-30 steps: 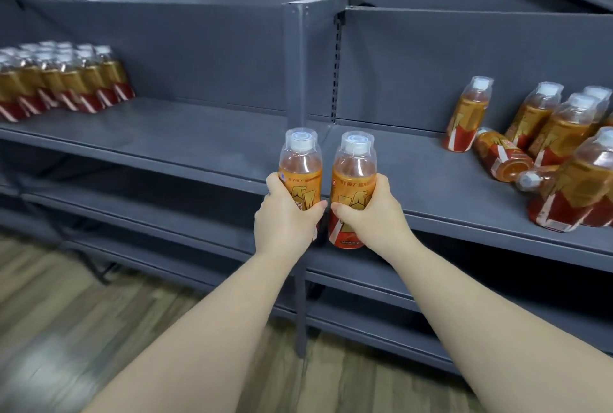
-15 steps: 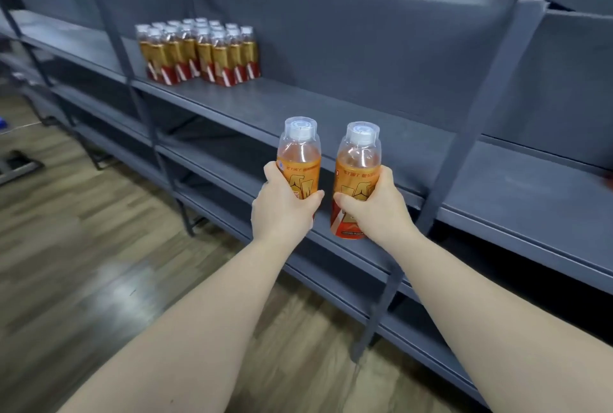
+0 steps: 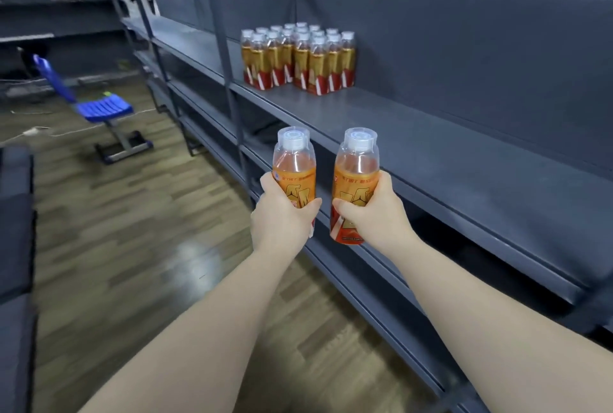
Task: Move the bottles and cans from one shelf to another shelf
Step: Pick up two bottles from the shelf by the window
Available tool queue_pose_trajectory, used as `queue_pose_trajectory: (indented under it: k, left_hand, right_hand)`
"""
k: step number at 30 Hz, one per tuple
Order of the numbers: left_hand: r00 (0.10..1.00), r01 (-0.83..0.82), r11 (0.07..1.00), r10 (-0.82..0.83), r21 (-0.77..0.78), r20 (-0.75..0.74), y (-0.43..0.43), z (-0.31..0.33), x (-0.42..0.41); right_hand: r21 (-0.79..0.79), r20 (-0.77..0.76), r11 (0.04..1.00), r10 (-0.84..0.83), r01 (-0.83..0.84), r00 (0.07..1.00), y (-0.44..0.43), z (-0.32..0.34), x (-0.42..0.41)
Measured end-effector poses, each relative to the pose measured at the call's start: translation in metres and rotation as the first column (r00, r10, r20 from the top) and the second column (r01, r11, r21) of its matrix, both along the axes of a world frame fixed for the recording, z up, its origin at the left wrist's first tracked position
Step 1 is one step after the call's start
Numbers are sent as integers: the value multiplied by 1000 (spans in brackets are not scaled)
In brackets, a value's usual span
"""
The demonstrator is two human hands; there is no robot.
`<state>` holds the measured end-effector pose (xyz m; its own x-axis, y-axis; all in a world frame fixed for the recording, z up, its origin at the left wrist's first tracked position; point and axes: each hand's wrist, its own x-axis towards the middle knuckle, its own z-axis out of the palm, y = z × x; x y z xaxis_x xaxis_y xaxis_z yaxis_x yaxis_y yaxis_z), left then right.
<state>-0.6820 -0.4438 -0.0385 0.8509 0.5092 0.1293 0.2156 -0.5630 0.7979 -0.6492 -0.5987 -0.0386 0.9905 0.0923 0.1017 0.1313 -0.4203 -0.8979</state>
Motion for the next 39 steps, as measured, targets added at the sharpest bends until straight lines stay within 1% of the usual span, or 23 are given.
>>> queue_pose_trajectory:
  k: [9,12,16,24,28,33,39]
  left_hand:
    - [990,-138,990,139,-27,35,57,15,62]
    - [983,-181,983,182,-38,37,81,14,79]
    - [980,-196,979,198,-47,37,115,13,108]
    - [989,-144,990,144,7,38,198,15,178]
    - [994,-101,995,100,8,46,232,15,214]
    - [995,-73,997,72,7,62,259,18,252]
    - [998,-46,999,46,-6,52,276,15,313]
  right_hand:
    - [5,20,985,171,-171,985,63,12,93]
    - [8,26,978,207,-207,978,89,12,116]
    - [9,20,972,234,-234,972,129,9,148]
    - [-13,18,986,167,-167,986,208,8,209]
    - [9,15,993,119,-119,993,239,8,236]
    - [12,16,995,103,-103,995,267,9,270]
    - [13,23,997,77,-78,997,287,7,332]
